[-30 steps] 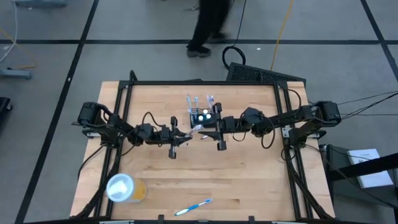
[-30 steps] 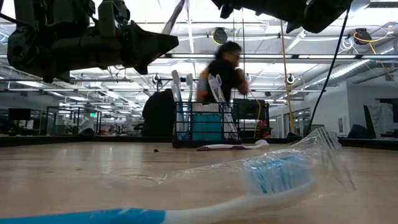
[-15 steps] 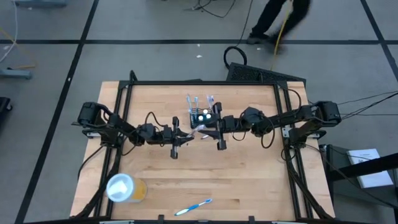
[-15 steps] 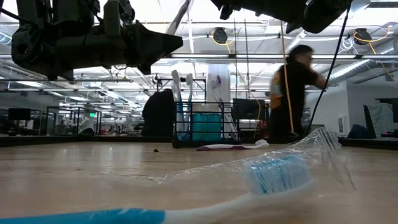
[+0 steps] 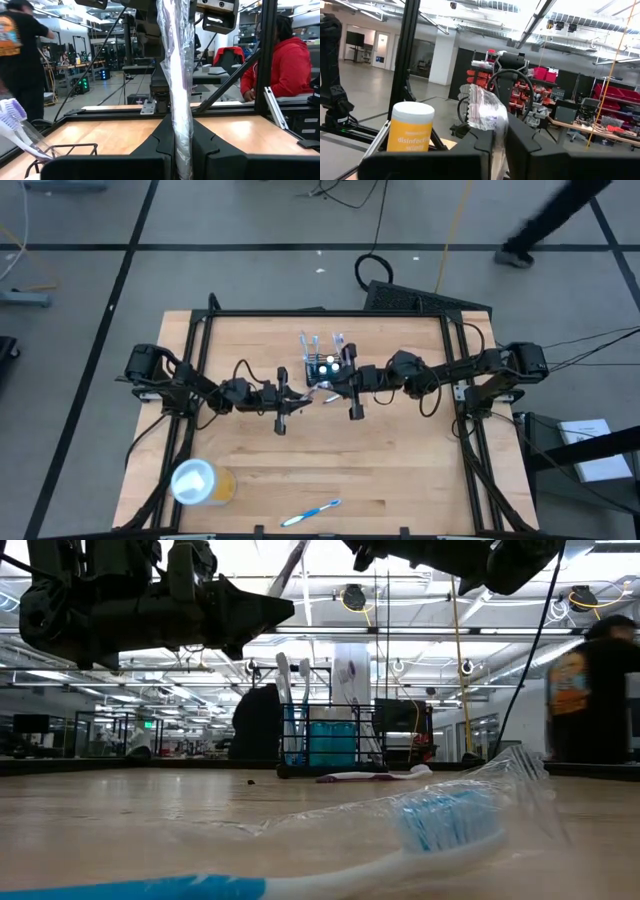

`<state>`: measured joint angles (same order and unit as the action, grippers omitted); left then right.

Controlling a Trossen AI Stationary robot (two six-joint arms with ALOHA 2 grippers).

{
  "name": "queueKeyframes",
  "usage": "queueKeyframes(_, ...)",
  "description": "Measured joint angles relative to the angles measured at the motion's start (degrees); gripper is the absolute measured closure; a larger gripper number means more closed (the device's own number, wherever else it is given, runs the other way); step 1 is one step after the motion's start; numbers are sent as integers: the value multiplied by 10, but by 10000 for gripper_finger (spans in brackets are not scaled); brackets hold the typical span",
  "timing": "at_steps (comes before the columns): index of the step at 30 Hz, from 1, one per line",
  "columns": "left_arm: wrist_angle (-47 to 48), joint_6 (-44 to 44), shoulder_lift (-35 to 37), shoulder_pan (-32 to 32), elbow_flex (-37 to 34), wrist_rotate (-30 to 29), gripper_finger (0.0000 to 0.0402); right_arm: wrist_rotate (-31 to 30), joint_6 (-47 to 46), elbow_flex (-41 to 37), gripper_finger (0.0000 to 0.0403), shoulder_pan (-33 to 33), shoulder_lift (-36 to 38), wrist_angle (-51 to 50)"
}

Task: Pick & Place toothbrushing station
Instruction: Put the purple toothbrush into the black organizer

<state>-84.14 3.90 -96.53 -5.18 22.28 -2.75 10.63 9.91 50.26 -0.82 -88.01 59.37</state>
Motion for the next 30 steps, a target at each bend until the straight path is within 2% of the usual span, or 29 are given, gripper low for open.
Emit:
queueKeyframes(3,0,0,0,0,0,1,380,-5,7,0,387,0,0,0)
queueKeyframes(10,5,-2,0,7,-12,4,319,-16,17,0,387,-5,0,-7)
queueKeyframes(16,1,-12,11,6,-64,3,285,-16,15,0,387,-17,4,-23)
queueKeyframes(21,1,-43,56,6,-124,-5,266,-15,15,0,387,-31,8,-34)
queueKeyframes(26,1,-75,100,5,-177,-18,262,-25,28,1,387,-56,52,-111)
queueKeyframes(30,2,-74,110,-3,-186,-18,261,-60,38,9,387,-75,101,-210)
